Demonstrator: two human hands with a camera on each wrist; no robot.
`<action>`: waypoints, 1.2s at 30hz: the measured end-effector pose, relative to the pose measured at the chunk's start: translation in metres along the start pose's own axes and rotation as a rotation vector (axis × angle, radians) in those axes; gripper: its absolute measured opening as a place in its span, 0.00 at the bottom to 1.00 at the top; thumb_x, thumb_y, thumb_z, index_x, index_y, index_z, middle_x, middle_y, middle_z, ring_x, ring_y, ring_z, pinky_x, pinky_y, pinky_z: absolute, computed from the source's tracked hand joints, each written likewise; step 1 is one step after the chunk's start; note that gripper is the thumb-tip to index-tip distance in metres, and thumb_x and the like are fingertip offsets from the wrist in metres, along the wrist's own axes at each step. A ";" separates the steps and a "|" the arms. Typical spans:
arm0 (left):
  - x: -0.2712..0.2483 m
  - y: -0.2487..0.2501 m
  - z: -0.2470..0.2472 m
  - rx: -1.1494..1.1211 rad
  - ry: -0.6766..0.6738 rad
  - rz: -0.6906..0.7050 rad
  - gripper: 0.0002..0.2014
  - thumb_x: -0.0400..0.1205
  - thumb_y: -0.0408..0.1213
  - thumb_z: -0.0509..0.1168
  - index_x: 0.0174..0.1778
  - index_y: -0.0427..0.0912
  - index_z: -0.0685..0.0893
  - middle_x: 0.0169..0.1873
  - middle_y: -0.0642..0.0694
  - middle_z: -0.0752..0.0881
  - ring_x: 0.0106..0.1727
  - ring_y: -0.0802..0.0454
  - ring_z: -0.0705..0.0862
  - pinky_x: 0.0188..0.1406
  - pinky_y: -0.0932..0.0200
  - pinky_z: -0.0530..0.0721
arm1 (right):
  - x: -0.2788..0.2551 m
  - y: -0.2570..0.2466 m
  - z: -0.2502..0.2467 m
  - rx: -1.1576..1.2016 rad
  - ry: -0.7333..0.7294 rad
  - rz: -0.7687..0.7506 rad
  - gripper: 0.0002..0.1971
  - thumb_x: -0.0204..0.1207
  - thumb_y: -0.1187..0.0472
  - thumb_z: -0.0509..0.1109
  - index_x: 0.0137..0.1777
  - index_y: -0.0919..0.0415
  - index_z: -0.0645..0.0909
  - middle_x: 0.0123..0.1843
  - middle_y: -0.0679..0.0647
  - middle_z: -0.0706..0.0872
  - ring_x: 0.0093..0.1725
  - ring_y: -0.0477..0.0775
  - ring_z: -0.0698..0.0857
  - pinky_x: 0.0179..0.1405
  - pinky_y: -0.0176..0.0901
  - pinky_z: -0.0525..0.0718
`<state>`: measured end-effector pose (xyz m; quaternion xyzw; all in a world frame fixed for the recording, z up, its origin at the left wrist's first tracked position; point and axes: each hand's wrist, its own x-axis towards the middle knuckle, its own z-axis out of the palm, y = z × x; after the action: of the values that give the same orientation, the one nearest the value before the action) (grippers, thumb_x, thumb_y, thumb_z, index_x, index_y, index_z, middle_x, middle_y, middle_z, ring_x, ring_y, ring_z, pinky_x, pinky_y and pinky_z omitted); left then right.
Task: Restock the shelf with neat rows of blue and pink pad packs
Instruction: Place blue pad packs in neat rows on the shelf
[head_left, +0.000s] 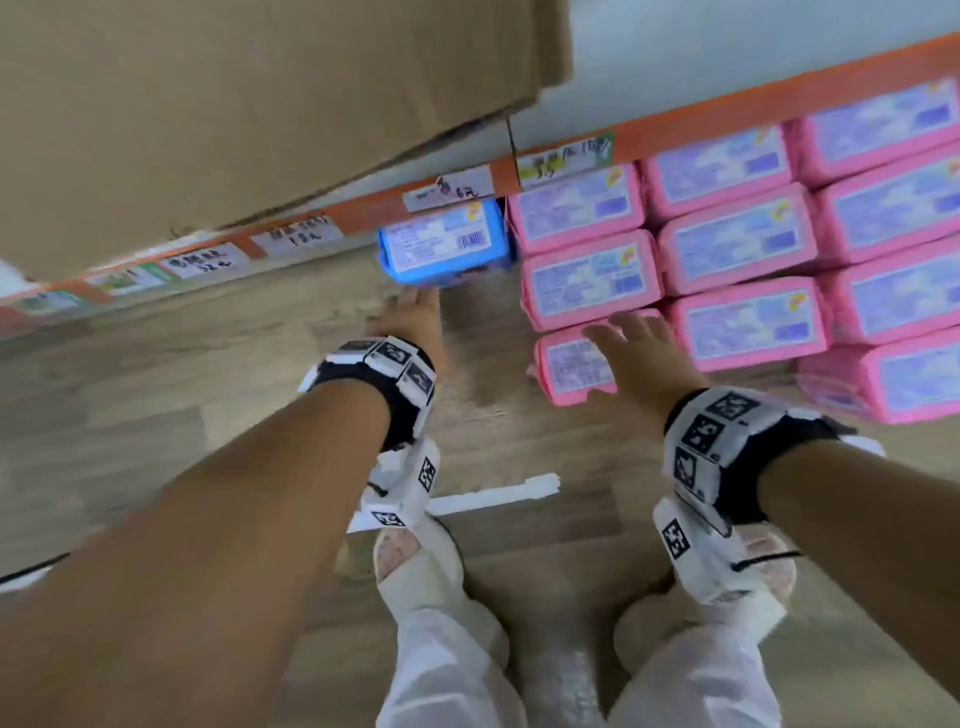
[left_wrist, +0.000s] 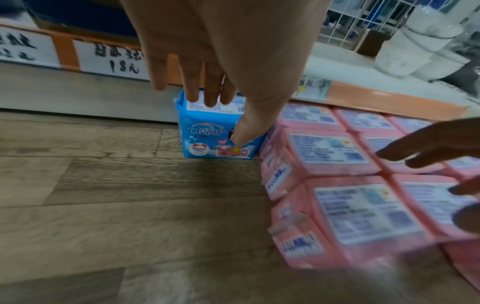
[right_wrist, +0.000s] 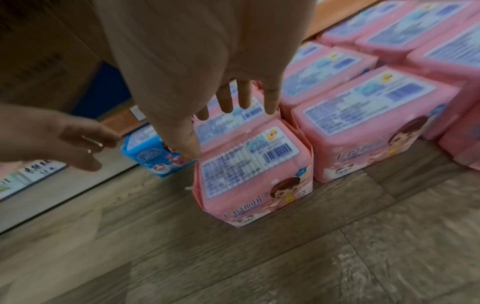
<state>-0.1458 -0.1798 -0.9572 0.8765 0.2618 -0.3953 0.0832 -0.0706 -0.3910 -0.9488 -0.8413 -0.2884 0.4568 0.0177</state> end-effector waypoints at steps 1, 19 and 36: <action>0.017 0.001 0.003 -0.009 0.020 0.002 0.35 0.79 0.40 0.65 0.79 0.40 0.56 0.79 0.40 0.58 0.77 0.39 0.61 0.71 0.42 0.65 | 0.011 0.005 0.007 -0.023 0.008 0.004 0.37 0.75 0.53 0.69 0.80 0.49 0.53 0.82 0.54 0.50 0.79 0.64 0.50 0.74 0.64 0.63; 0.087 0.003 0.016 0.068 0.359 -0.048 0.46 0.63 0.56 0.77 0.72 0.45 0.63 0.68 0.38 0.66 0.68 0.38 0.66 0.62 0.43 0.68 | 0.047 0.027 0.037 -0.167 0.050 -0.059 0.48 0.74 0.42 0.67 0.80 0.42 0.32 0.82 0.52 0.29 0.81 0.66 0.36 0.79 0.63 0.48; -0.125 0.007 -0.015 -0.550 0.132 -0.005 0.43 0.63 0.45 0.76 0.74 0.45 0.66 0.68 0.42 0.74 0.68 0.38 0.70 0.67 0.50 0.71 | -0.087 -0.016 -0.047 0.409 0.197 -0.173 0.42 0.66 0.56 0.77 0.79 0.59 0.61 0.81 0.57 0.61 0.79 0.56 0.61 0.76 0.48 0.61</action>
<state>-0.2018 -0.2297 -0.8555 0.8441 0.3663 -0.2518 0.2999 -0.0779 -0.4100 -0.8508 -0.8328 -0.2579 0.4181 0.2551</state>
